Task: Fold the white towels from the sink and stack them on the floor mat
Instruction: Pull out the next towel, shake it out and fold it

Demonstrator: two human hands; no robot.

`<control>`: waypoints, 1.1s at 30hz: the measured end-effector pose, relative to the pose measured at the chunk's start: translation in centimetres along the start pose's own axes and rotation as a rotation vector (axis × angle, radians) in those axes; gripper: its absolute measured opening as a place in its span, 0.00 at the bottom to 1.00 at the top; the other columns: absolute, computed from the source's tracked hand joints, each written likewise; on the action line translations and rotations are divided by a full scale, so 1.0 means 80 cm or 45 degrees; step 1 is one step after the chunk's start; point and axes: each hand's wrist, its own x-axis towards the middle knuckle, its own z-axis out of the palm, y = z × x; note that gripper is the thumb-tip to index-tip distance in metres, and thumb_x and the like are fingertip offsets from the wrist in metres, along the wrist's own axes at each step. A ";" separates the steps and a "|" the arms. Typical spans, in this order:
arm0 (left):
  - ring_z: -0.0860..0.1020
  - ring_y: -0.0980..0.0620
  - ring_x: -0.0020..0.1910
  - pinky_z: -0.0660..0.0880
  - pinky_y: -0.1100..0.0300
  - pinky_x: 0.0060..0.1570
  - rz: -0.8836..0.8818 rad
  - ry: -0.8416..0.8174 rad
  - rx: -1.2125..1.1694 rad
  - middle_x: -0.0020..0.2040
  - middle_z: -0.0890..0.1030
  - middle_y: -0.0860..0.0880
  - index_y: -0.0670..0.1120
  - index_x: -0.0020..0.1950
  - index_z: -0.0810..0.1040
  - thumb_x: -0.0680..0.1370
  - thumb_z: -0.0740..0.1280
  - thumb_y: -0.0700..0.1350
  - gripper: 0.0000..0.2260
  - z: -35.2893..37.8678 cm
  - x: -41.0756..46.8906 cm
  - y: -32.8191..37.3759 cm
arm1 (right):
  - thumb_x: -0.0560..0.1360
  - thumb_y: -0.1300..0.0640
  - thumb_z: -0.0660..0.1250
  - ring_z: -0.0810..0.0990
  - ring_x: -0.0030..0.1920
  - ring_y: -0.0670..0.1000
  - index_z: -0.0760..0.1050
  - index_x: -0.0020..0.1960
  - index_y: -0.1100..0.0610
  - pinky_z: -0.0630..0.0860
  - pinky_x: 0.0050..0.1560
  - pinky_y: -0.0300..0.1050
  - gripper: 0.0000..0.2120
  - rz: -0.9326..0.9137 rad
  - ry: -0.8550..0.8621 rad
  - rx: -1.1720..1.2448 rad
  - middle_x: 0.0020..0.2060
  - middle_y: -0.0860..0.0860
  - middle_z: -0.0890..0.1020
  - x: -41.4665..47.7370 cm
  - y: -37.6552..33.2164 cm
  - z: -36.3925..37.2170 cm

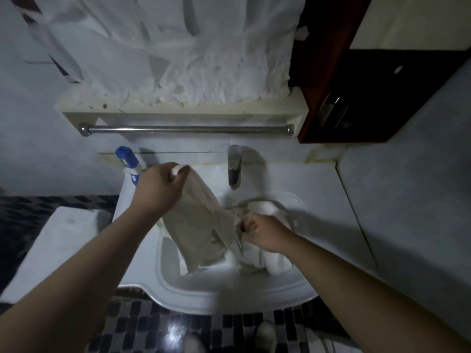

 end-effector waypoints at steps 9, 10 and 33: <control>0.81 0.50 0.51 0.73 0.58 0.52 -0.210 -0.022 0.010 0.59 0.82 0.56 0.56 0.64 0.79 0.75 0.72 0.51 0.17 0.016 -0.032 -0.066 | 0.81 0.49 0.59 0.71 0.69 0.57 0.68 0.72 0.51 0.68 0.68 0.53 0.20 0.235 -0.058 -0.571 0.71 0.53 0.72 0.028 0.106 0.079; 0.80 0.52 0.48 0.71 0.59 0.50 -0.190 -0.039 0.036 0.56 0.82 0.57 0.56 0.64 0.79 0.75 0.72 0.50 0.16 0.016 -0.034 -0.064 | 0.82 0.49 0.58 0.73 0.68 0.57 0.71 0.70 0.54 0.69 0.67 0.51 0.19 0.250 0.019 -0.457 0.69 0.55 0.75 0.032 0.110 0.076; 0.80 0.58 0.41 0.71 0.69 0.42 0.298 -0.263 -0.267 0.42 0.84 0.56 0.52 0.50 0.83 0.72 0.70 0.51 0.08 0.072 -0.031 0.051 | 0.73 0.56 0.75 0.83 0.42 0.46 0.82 0.49 0.51 0.76 0.46 0.45 0.06 -0.113 0.088 0.400 0.41 0.49 0.86 -0.049 -0.041 -0.131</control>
